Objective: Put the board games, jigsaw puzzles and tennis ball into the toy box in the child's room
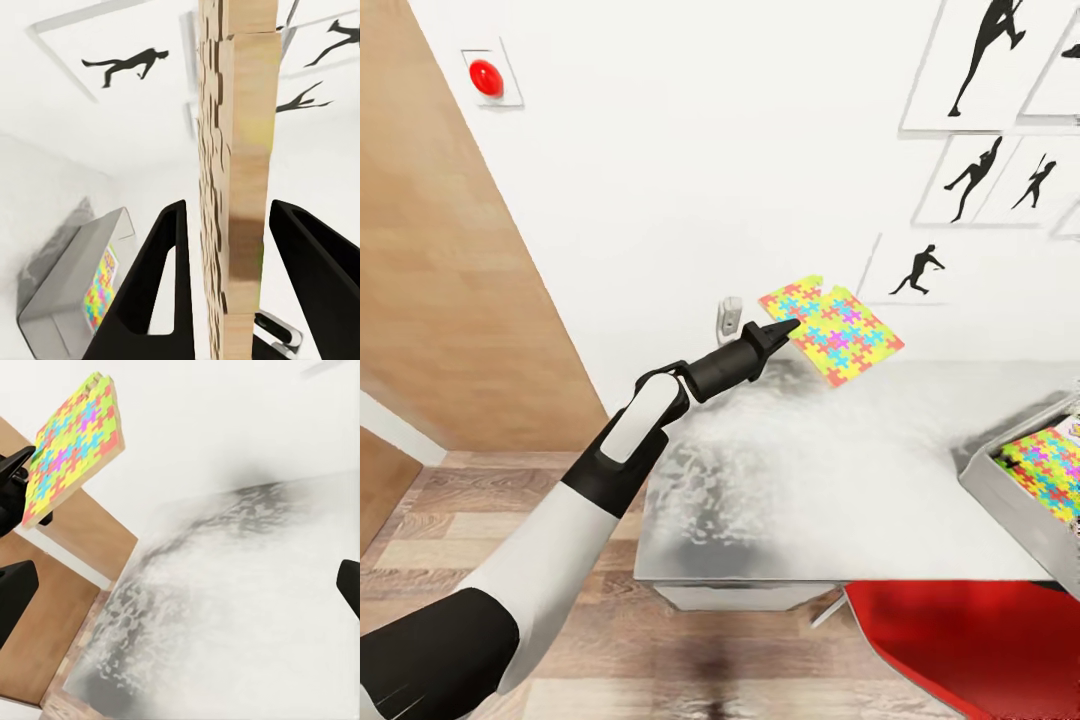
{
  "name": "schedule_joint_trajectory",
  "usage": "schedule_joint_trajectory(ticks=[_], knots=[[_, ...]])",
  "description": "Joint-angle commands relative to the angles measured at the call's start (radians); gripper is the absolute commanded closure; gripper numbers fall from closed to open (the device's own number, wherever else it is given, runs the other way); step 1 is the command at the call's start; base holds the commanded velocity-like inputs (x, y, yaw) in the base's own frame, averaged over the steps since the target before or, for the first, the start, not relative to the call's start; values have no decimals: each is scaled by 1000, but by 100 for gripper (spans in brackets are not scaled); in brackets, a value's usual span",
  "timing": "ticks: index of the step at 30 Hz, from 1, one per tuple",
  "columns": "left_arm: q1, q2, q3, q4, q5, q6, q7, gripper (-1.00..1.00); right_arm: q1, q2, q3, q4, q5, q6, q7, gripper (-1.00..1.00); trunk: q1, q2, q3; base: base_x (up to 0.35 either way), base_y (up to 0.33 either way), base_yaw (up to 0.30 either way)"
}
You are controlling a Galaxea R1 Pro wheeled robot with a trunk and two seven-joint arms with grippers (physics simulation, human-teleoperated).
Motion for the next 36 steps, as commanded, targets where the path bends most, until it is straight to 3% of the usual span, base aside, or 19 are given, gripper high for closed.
schedule_joint_trajectory(ticks=[1, 17, 36], knots=[[0, 0, 0, -4, 3, 3, 2, 100, -1, 0, 0, 0, 3, 3, 5, -100, 1, -2, 0, 0, 0, -101], [13, 2, -1, -78, -9, 1, 30, 100, -1, 1, 9, -1, 3, 4, 4, -100, 1, -2, 26, 0, -30, -103], [17, 1, -2, -89, -12, -26, 33, 100, -1, 2, 11, -1, 3, 4, 5, -100, 1, -2, 57, 0, -91, -103]])
